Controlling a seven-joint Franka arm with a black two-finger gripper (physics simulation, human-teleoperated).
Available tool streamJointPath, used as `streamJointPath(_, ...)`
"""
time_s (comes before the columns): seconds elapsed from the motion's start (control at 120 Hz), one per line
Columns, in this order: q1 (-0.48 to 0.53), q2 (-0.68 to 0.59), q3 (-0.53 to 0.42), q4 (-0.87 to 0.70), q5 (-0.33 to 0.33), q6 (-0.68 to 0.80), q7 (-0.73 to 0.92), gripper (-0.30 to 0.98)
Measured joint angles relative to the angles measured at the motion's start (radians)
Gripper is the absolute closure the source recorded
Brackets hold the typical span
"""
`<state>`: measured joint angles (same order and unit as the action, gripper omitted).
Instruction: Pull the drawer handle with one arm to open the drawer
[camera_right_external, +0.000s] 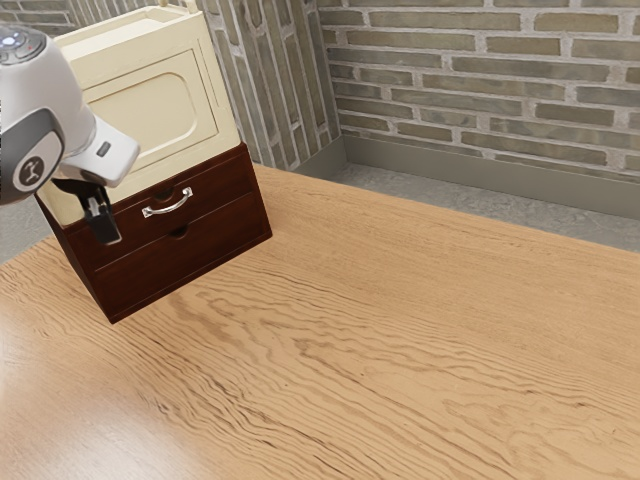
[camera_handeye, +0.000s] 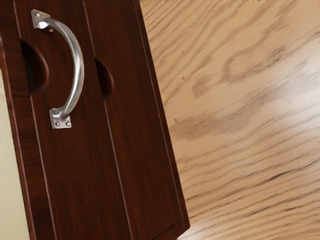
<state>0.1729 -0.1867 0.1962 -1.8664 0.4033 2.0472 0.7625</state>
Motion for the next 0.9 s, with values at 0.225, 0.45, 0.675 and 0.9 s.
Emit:
streamJointPath(0.225, 0.002, 0.051, 0.0, 0.017, -0.003, 0.038, 0.009, 0.0)
streamJointPath(0.45, 0.011, 0.071, 0.008, 0.018, -0.005, 0.056, 0.015, 0.0)
streamJointPath(0.675, 0.011, 0.121, 0.008, 0.046, -0.008, 0.069, 0.02, 0.0)
streamJointPath(0.9, 0.013, 0.206, 0.006, 0.108, -0.015, 0.078, 0.022, 0.0)
